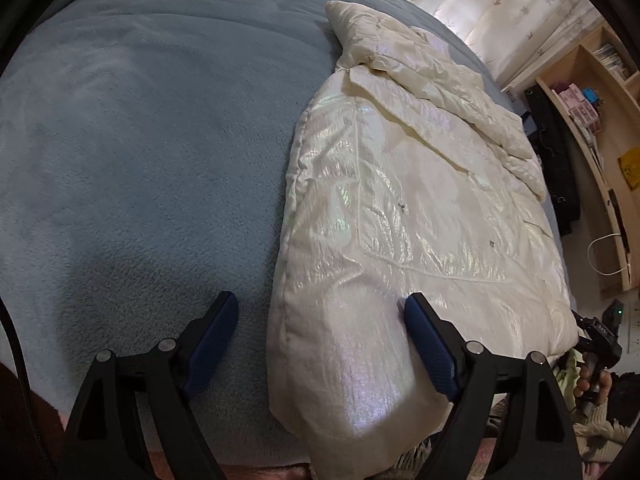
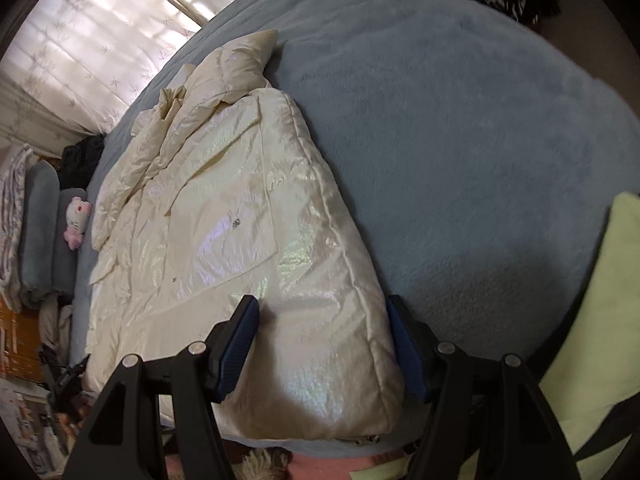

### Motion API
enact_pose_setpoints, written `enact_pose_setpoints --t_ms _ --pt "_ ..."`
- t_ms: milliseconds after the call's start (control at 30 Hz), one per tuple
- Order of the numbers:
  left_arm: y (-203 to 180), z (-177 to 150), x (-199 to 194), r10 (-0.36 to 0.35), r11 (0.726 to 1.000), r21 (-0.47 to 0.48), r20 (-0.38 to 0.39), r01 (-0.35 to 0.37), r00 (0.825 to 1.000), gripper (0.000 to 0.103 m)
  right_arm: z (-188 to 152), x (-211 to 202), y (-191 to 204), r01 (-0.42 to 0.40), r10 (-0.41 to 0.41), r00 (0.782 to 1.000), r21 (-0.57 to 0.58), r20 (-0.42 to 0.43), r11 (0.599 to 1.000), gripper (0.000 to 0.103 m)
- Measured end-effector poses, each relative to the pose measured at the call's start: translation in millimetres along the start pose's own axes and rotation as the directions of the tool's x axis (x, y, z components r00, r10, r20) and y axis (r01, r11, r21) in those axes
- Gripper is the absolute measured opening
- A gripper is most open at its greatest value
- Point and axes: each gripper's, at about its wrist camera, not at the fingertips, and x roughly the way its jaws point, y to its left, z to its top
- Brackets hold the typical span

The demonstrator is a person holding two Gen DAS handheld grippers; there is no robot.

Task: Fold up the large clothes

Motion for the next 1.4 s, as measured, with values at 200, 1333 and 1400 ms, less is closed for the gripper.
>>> enact_pose_setpoints --t_ms 200,1333,1400 --pt "-10.8 -6.5 5.2 -0.086 0.995 0.044 -0.014 0.087 0.996 0.085 -6.9 5.2 12.0 -0.114 0.113 0.993 -0.032 -0.044 0.993 0.066" --pt "-89.7 -14.8 -187.6 -0.264 0.956 -0.023 0.365 0.292 0.893 0.01 -14.0 -178.1 72.0 -0.304 0.296 0.862 -0.049 0.411 0.951 0.017" --pt "-84.1 -8.8 -189.0 -0.287 0.945 -0.045 0.368 0.325 0.884 0.01 -6.9 -176.6 71.3 -0.322 0.305 0.853 -0.033 0.423 0.946 0.017"
